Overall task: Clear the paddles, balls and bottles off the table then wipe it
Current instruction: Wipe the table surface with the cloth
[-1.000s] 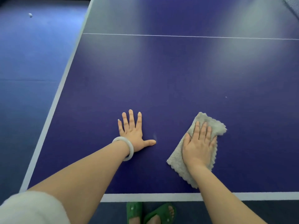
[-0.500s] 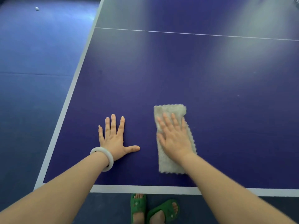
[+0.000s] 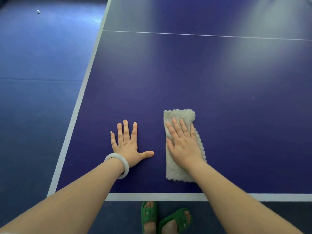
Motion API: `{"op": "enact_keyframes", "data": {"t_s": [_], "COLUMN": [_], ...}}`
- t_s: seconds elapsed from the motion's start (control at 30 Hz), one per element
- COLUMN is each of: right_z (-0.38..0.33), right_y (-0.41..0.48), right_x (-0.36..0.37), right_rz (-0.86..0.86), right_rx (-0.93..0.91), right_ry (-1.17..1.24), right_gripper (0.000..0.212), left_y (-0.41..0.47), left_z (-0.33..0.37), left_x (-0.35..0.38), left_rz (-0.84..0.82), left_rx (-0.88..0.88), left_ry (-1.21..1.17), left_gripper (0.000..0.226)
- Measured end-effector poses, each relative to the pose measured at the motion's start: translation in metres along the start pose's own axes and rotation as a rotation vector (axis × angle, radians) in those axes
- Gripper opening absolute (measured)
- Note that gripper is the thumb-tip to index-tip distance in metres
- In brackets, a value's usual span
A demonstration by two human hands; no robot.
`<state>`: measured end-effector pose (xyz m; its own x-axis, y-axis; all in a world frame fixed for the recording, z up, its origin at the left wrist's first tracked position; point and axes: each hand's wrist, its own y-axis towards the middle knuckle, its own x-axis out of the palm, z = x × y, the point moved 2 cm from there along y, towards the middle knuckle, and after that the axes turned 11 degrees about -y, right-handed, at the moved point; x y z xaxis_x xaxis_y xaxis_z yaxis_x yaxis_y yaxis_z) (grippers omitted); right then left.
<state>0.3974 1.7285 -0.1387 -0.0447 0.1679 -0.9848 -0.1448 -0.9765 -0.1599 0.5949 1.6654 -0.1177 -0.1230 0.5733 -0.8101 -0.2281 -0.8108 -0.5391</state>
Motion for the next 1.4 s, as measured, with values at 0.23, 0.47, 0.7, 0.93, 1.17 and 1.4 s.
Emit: {"op": "enact_keyframes", "data": {"t_s": [0.23, 0.47, 0.7, 0.93, 1.17, 1.4], "right_z": [0.059, -0.037, 0.091, 0.102, 0.232, 0.185], "right_y": [-0.04, -0.062, -0.068, -0.106, -0.113, -0.111], "right_x": [0.01, 0.011, 0.02, 0.027, 0.035, 0.034], "right_rz": [-0.042, 0.03, -0.019, -0.012, -0.078, 0.011], "right_rx": [0.646, 0.131, 0.392, 0.268, 0.3, 0.106], "right_ry": [0.056, 0.046, 0.021, 0.014, -0.011, 0.02], "right_gripper": [0.063, 0.064, 0.069, 0.065, 0.066, 0.065], "left_y": [0.002, -0.002, -0.04, -0.036, -0.034, -0.034], "left_z": [0.0, 0.001, 0.082, 0.176, 0.206, 0.208], "left_x": [0.007, 0.005, 0.047, 0.089, 0.107, 0.106], "left_rz": [0.088, 0.125, 0.191, 0.258, 0.405, 0.379], "left_rx": [0.016, 0.018, 0.296, 0.188, -0.016, -0.032], "left_ry": [-0.057, -0.113, -0.02, -0.053, -0.055, 0.024], "left_gripper": [0.086, 0.074, 0.074, 0.069, 0.069, 0.066]}}
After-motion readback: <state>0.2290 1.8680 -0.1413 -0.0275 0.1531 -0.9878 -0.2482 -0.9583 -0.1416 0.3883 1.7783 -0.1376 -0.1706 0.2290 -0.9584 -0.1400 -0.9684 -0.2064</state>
